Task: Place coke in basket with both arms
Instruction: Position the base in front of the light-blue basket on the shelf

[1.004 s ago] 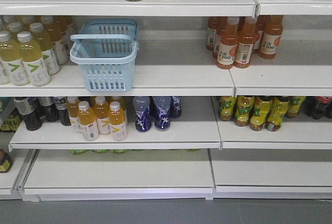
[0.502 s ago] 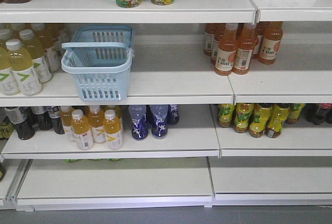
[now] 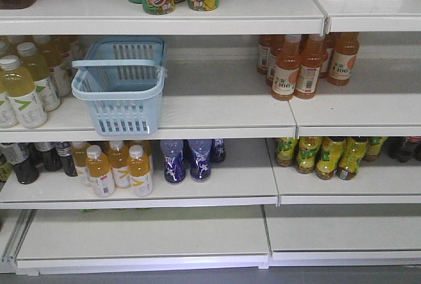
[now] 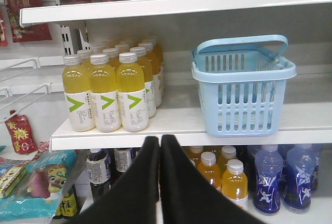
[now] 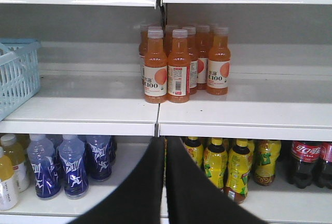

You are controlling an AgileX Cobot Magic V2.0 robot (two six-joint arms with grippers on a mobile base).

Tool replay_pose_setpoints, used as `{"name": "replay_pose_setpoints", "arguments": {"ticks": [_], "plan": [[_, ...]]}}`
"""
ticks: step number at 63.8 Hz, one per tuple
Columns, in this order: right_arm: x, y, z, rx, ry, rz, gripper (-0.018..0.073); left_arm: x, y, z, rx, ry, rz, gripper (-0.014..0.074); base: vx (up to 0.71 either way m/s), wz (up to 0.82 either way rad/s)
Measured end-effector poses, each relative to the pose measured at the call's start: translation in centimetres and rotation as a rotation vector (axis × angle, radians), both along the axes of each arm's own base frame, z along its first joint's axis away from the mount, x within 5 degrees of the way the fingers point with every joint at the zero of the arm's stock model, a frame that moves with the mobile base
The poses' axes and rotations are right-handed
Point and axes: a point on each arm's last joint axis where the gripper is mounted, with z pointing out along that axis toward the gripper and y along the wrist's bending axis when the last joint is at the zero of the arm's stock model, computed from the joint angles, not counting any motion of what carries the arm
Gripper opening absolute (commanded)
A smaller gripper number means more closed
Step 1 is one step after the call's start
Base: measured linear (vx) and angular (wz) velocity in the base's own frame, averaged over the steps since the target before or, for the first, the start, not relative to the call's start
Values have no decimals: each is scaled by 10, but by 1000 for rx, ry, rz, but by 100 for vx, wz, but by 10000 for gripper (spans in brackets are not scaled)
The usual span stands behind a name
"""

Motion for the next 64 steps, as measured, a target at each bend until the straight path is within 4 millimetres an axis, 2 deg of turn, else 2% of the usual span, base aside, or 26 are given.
{"name": "replay_pose_setpoints", "arguments": {"ticks": [64], "plan": [[0,0,0,0,0,0,-4,0,0,0,0,0,0,-6,3,0]]}}
